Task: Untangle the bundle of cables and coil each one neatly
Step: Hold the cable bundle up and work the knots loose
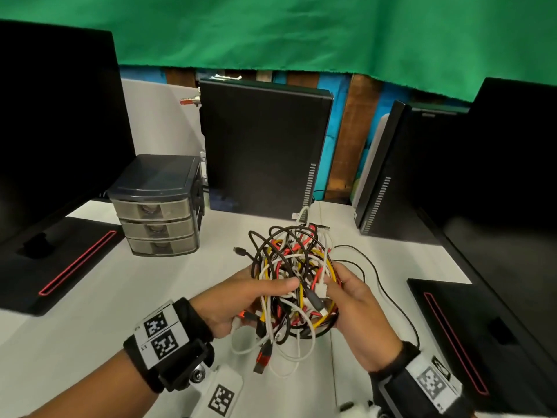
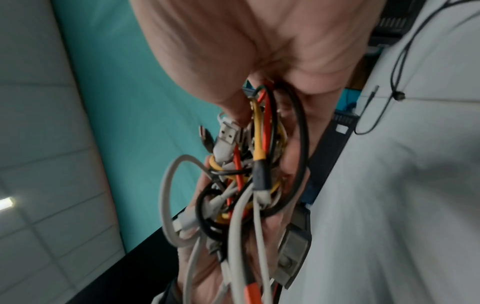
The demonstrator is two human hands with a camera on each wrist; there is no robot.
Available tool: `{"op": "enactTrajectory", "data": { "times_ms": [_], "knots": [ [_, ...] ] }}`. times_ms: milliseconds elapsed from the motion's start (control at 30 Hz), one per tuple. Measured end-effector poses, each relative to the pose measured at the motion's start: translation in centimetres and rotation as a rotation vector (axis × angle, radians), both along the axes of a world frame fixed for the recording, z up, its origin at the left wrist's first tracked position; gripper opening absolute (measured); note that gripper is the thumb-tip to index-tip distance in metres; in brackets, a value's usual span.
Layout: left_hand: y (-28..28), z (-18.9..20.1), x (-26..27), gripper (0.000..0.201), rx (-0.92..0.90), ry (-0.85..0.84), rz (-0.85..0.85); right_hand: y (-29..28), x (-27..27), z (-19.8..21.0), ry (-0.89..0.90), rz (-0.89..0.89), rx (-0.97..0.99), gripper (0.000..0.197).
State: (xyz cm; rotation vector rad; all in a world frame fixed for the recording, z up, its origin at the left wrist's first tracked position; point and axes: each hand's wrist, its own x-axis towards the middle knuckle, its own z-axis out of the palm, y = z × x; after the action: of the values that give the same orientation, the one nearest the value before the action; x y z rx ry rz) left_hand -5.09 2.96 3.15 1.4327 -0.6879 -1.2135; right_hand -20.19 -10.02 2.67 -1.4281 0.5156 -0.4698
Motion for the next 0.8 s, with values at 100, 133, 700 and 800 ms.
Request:
{"op": "enactTrajectory", "data": {
  "times_ms": [100,133,700,800],
  "knots": [
    [0.0,-0.5,-0.1,0.047,-0.02,0.057,0.062,0.1,-0.2,0.3,-0.003,0.007,-0.105,0.035],
    [0.1,-0.6,-0.1,0.045,-0.032,0.091,0.083,0.0,-0.3,0.4,-0.002,0.0,-0.178,0.036],
    [-1.1,-0.1,0.1,0.041,-0.285,0.238,0.603,2.0,-1.3,0.1,0.009,-0.111,-0.809,0.029],
    [-1.1,0.0,-0.3,0.067,-0.348,0.243,0.633,2.5,-1.0,0.0,0.025,-0.135,-0.743,0.039]
  ]
}}
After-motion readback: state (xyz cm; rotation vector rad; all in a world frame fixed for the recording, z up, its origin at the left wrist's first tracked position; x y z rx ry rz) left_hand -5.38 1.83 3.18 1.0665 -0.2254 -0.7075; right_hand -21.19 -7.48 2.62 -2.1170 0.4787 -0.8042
